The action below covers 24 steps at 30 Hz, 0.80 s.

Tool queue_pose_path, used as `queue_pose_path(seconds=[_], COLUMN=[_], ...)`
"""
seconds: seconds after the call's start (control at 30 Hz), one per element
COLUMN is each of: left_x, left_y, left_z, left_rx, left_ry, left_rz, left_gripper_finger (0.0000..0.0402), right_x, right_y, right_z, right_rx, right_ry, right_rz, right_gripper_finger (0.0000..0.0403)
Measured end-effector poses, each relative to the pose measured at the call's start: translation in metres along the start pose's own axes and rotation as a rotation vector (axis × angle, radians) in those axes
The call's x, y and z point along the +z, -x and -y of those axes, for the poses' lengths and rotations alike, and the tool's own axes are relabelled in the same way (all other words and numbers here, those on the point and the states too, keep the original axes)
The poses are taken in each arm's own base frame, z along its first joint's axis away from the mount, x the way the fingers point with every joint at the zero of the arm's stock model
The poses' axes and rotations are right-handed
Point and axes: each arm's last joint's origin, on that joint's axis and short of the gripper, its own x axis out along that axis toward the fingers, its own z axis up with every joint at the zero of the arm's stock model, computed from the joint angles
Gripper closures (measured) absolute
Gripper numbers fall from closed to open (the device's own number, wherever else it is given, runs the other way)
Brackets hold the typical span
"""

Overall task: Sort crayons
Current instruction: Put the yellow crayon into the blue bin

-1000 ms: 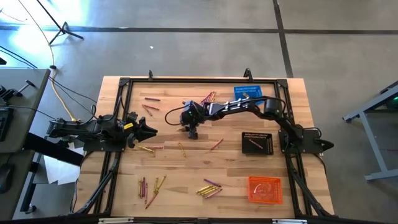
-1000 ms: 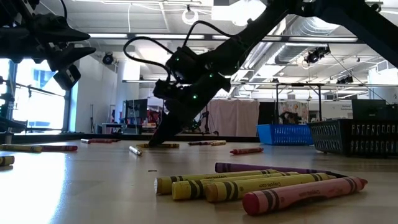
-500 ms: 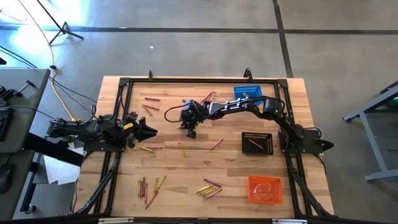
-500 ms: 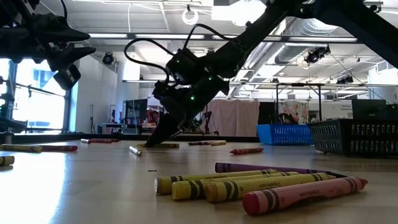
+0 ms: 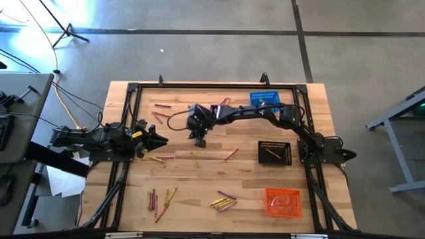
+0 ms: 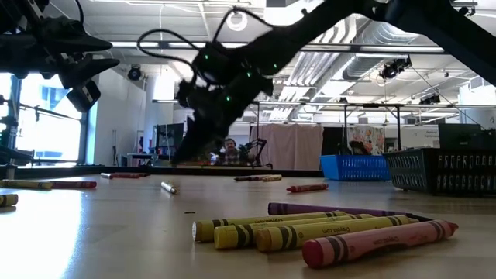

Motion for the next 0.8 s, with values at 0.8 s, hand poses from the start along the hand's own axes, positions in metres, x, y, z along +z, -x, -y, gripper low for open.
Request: queue_pose_path(seconds=[0.8], left_x=[0.0], left_y=[0.0], left_z=[0.0], left_rx=[0.0], left_ry=[0.0], left_rz=[0.0], left_gripper_finger=[0.0302], right_x=[0.036], right_y=[0.111], right_z=[0.002], right_rx=[0.053], right_ry=[0.048], right_rz=[-0.406], right_gripper_finger=[0.039])
